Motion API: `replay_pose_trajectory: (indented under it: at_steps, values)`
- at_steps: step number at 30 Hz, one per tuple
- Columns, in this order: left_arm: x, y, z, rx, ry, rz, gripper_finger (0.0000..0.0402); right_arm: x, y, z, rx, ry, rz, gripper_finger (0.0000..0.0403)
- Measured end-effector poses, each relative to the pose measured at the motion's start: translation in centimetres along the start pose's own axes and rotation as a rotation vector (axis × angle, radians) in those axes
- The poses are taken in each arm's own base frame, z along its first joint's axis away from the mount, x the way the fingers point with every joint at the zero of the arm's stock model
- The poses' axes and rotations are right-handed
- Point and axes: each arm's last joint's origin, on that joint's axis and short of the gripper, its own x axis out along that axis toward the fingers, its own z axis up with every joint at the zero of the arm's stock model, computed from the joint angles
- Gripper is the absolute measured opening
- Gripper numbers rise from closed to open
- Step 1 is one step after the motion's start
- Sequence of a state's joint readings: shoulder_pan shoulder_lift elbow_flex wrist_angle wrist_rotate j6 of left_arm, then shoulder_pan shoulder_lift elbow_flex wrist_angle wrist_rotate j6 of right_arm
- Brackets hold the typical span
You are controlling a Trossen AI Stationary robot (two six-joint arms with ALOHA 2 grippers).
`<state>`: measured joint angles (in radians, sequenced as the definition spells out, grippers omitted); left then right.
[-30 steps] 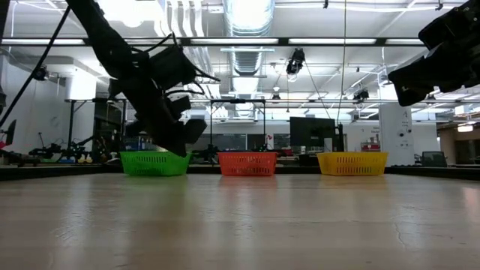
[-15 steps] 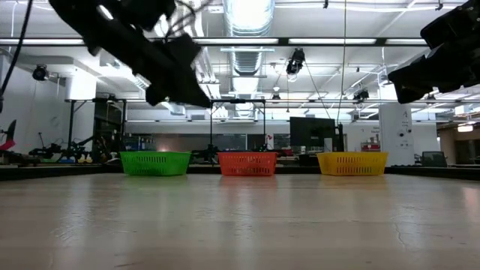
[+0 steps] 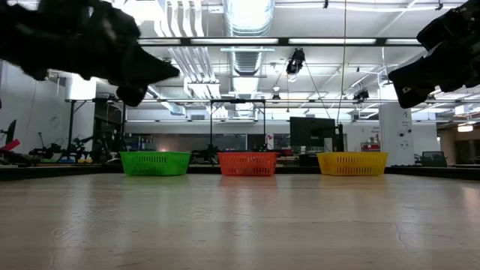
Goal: Pick and place Stapler, Stapler remover, tape
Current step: Return to Home Position
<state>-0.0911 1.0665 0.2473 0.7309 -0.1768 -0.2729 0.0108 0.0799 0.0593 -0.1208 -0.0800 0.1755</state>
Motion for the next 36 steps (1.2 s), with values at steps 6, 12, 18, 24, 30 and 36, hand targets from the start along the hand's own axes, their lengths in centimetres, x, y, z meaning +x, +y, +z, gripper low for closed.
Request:
replay_pose_trajectory:
  at_steps: [6,12,18,24,30,36]
  values:
    - [-3.3,0.8,-1.8,0.038,-0.128,-0.088,0.0006,-0.1,0.0,0.0,-0.044,-0.008,0.008,0.0009]
    - [-4.5,1.3,-3.0,0.041,-0.085,-0.081,0.0018,-0.3,0.1,0.2,-0.072,-0.034,0.030,0.0009]
    - [-5.1,1.1,-2.2,0.079,-0.144,-0.129,0.0018,-0.6,0.3,0.7,-0.084,-0.087,0.069,0.0009]
    - [-5.3,1.2,-2.4,0.127,-0.111,-0.114,0.0017,-0.5,0.3,0.5,-0.113,-0.084,0.070,0.0009]
    - [-5.3,1.4,-2.9,0.159,-0.059,-0.093,0.0021,-0.5,0.3,0.5,-0.204,-0.087,0.061,0.0009]
    - [-5.2,1.5,-3.3,0.168,-0.025,-0.086,0.0016,-0.4,0.3,0.5,-0.205,-0.084,0.059,0.0009]
